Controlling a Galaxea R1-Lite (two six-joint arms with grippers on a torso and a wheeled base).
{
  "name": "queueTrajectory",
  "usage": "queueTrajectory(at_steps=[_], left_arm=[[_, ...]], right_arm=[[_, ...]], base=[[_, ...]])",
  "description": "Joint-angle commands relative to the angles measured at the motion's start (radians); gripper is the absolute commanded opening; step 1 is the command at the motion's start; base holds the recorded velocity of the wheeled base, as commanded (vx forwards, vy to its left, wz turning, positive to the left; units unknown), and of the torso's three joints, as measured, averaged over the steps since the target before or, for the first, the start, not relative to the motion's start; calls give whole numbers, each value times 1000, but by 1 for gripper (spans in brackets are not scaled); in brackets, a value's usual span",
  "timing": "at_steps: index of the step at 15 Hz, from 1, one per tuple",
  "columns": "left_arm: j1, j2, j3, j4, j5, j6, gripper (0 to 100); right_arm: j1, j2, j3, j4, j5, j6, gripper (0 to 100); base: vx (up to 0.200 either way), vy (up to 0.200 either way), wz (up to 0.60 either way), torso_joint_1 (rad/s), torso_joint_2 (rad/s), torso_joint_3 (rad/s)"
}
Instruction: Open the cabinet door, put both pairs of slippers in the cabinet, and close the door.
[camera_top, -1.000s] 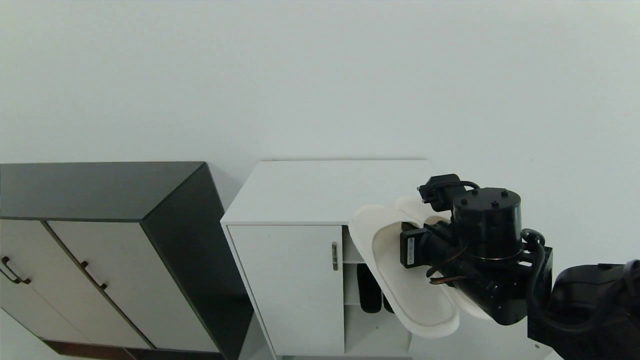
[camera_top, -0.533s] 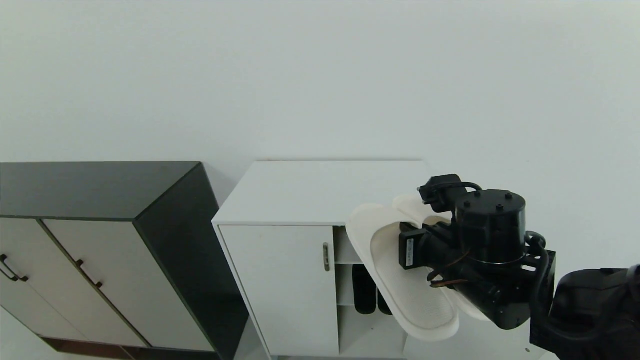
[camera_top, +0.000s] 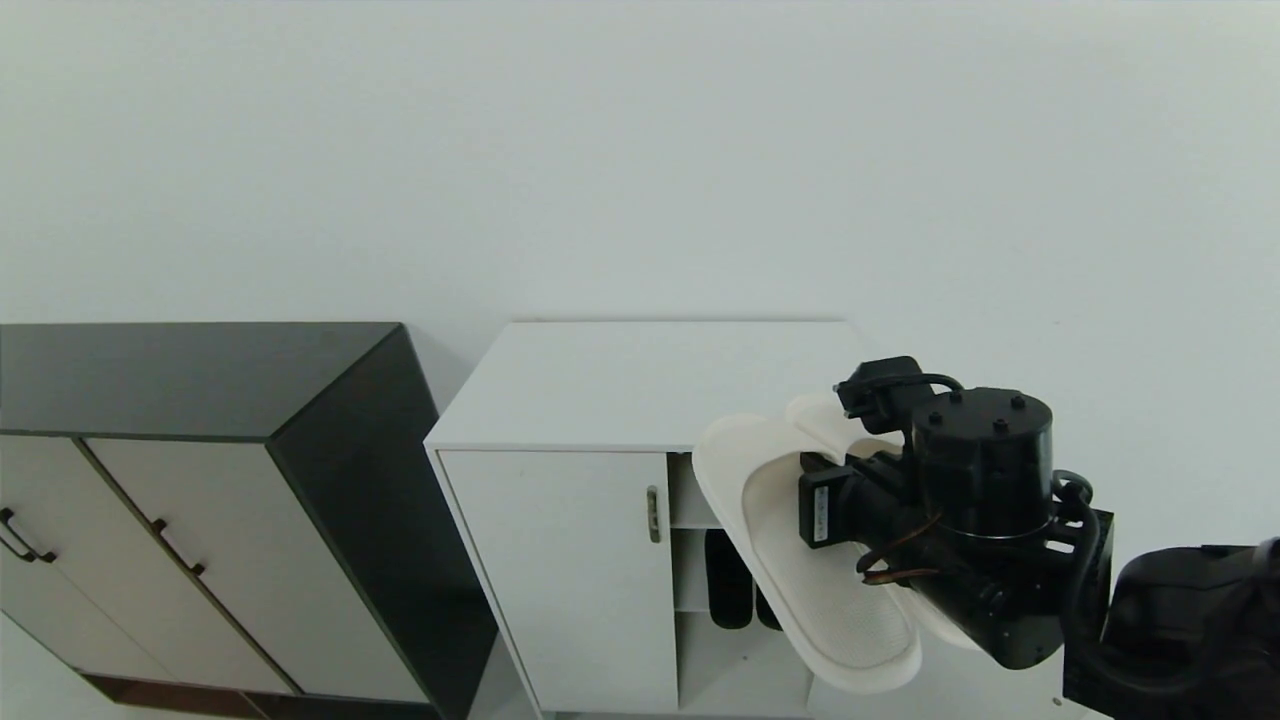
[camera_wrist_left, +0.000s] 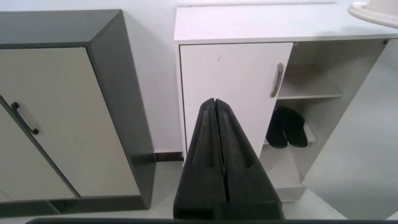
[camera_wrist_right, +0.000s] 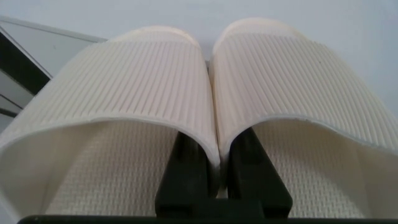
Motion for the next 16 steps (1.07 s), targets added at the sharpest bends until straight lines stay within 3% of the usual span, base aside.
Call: queueTrajectory(at_steps=[1, 16], left_arm=[[0, 1, 0, 0, 0, 0, 0], [-1, 0, 0, 0, 0, -2, 0]], right_arm=[[0, 2, 11, -16, 0, -5, 0], [-2, 7, 28, -36, 4, -21, 0]], base=[[0, 0, 0, -80, 119, 90], [0, 0, 0, -199, 479, 274]])
